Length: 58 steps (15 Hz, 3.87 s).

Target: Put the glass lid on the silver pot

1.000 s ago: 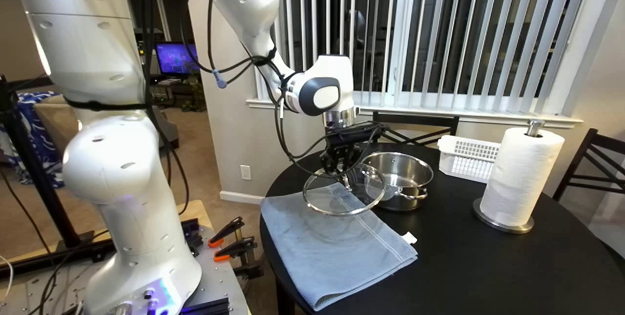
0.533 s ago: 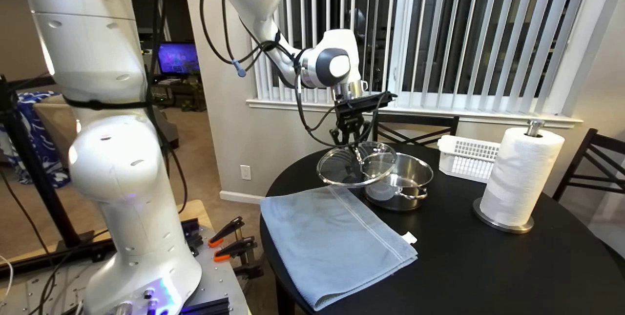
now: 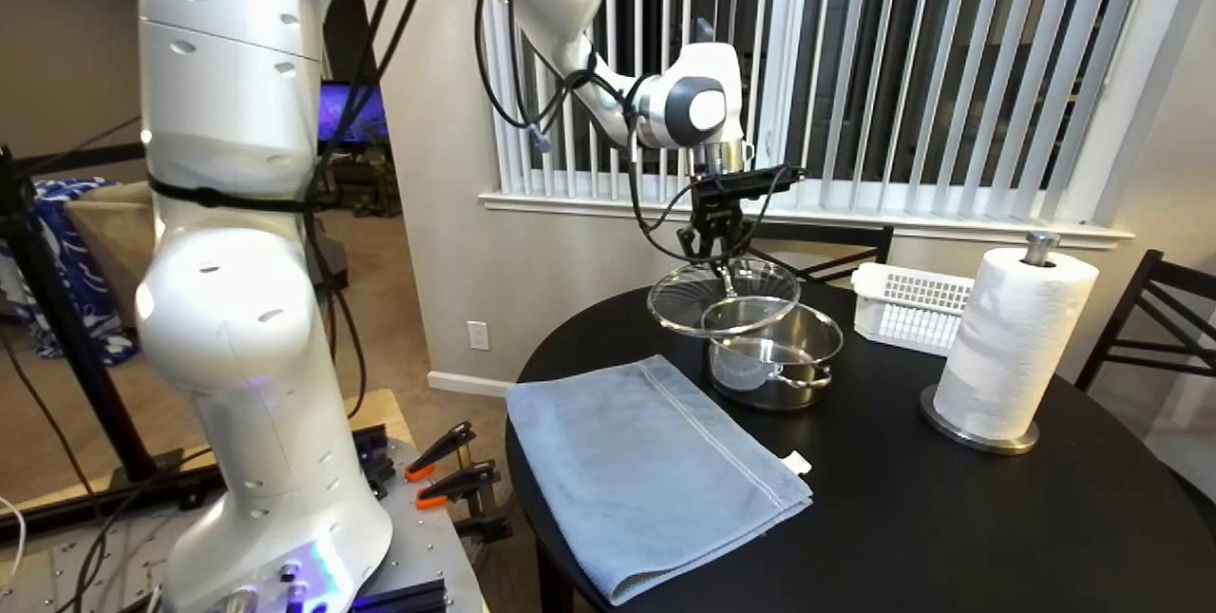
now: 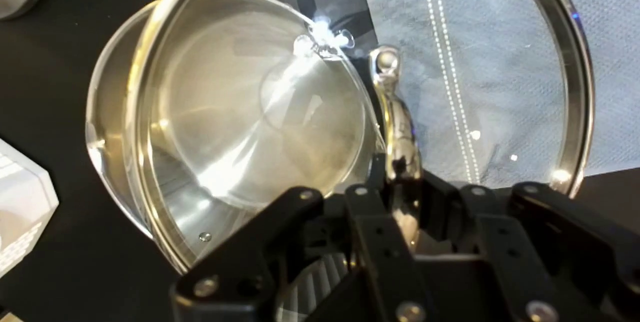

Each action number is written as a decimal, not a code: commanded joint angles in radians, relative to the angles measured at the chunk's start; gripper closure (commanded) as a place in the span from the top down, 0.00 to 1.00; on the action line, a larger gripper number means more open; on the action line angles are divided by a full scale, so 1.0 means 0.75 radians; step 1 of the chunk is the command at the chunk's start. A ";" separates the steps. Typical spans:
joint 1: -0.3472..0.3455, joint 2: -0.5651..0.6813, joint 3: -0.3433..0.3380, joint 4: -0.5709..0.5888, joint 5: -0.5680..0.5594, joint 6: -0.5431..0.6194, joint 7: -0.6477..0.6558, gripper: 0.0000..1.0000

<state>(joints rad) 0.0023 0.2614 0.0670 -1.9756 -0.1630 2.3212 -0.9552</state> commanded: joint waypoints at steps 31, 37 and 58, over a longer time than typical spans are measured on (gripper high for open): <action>-0.041 0.701 0.026 0.933 0.031 -0.386 -0.004 0.02; -0.053 0.751 0.031 0.984 0.042 -0.386 -0.007 0.02; -0.040 0.745 -0.008 0.935 0.002 -0.203 0.038 0.02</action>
<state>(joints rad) -0.0256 0.8383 0.0614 -1.2622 -0.1511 2.1876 -0.9379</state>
